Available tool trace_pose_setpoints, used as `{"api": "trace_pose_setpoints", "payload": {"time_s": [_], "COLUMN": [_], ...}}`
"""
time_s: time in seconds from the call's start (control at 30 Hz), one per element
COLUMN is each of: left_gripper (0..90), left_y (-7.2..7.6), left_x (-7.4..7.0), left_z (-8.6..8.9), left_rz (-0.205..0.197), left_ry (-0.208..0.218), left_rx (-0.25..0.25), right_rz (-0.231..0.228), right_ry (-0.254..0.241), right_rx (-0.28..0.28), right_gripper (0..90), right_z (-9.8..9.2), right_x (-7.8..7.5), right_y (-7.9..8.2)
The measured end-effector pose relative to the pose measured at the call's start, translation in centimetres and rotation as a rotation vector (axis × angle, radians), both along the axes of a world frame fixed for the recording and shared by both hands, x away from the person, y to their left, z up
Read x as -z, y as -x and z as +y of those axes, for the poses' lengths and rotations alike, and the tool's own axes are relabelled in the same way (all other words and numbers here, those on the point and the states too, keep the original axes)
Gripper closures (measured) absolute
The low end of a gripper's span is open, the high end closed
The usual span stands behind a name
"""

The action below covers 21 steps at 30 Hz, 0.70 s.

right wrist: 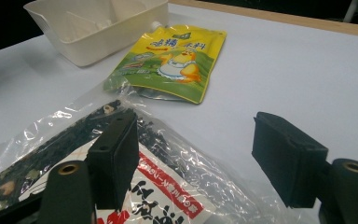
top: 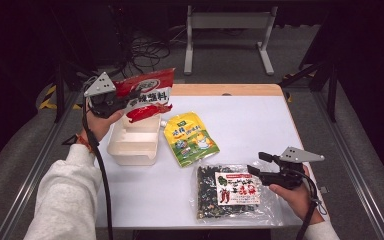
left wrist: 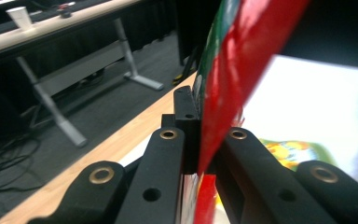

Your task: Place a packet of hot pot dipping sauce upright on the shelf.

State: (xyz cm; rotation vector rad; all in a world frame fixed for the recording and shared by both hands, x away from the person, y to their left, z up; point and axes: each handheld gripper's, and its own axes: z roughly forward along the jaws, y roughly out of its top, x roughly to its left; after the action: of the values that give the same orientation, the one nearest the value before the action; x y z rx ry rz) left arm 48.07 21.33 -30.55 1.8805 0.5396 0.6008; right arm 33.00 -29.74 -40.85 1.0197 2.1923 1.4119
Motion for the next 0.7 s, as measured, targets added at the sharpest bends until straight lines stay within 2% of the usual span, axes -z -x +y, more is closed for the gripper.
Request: {"api": "trace_pose_setpoints", "payload": {"time_s": [0.07, 0.1, 0.17, 0.23, 0.37, 0.6, 0.7], "left_gripper": [90.0, 90.0, 90.0, 90.0, 90.0, 90.0, 90.0], "left_y": [-0.9, -0.9, -2.2, -2.7, -3.6, -4.3, -4.7], "left_x": [0.4, 0.4, 1.3, 1.8, 2.8, 3.4, 3.6], "left_z": [0.3, 0.3, 0.9, 1.2, 1.8, 1.7, 1.7], "left_rz": [0.009, 0.009, 0.031, 0.033, 0.062, 0.069, 0.067], "left_ry": [-0.02, -0.02, -0.009, -0.034, -0.016, -0.03, -0.059], "left_rx": [-0.013, -0.013, -0.023, -0.035, -0.043, -0.037, -0.055], "right_rz": [0.007, 0.011, 0.017, 0.023, 0.038, 0.058, 0.063], "right_ry": [0.003, 0.004, 0.008, 0.017, 0.026, 0.048, 0.053], "right_rx": [0.011, 0.017, 0.023, 0.032, 0.042, 0.04, 0.038], "right_gripper": [31.1, 31.0, 30.8, 30.8, 30.4, 29.0, 28.7], "right_z": [-0.2, -0.3, -0.4, -0.6, -0.7, -0.5, -0.4], "right_x": [0.2, 0.3, 0.5, 0.7, 1.1, 1.6, 1.8], "right_y": [0.2, 0.3, 0.4, 0.6, 0.9, 1.1, 1.2]}}
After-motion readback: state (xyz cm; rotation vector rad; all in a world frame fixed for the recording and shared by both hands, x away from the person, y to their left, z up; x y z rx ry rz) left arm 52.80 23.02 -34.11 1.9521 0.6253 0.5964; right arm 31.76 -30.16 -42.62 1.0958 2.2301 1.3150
